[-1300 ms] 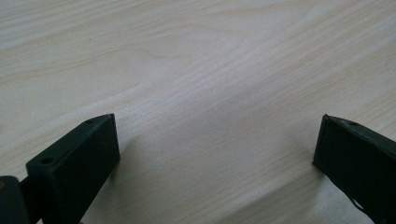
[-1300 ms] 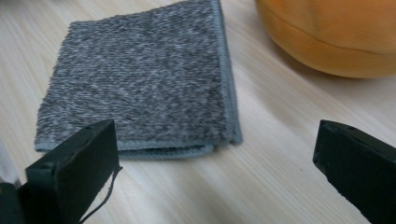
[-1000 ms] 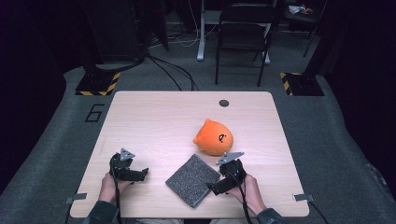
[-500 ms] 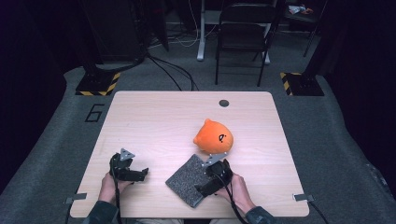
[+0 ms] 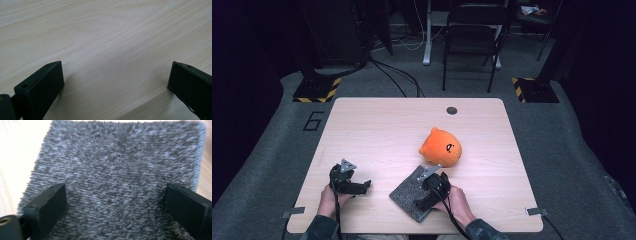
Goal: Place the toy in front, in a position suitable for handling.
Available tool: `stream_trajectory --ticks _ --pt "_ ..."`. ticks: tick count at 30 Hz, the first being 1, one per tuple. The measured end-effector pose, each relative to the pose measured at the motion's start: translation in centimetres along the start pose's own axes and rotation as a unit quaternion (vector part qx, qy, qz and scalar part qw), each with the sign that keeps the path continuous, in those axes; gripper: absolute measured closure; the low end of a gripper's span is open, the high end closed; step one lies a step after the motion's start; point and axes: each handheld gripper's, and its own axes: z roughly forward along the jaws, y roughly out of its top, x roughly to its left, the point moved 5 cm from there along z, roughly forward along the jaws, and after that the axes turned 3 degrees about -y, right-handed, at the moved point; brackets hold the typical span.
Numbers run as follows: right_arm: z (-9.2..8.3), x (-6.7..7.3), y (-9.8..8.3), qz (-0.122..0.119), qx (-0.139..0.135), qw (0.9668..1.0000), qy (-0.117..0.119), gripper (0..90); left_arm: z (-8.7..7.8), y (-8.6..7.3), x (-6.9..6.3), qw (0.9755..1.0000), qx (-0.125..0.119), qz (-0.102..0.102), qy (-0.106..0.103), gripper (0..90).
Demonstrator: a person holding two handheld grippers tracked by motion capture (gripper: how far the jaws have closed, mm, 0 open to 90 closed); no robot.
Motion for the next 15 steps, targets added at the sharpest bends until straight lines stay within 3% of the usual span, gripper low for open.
stream_trajectory --ticks 4,15 --pt "0.27 -0.04 -0.05 0.002 0.001 0.9999 -0.013 10.6 0.01 0.02 -0.06 1.0000 -0.003 -0.004 0.000 0.0" --pt "-0.14 -0.55 -0.39 -0.005 -0.006 0.9997 -0.022 30.7 -0.02 -0.02 -0.01 1.0000 -0.001 0.001 0.001 0.0"
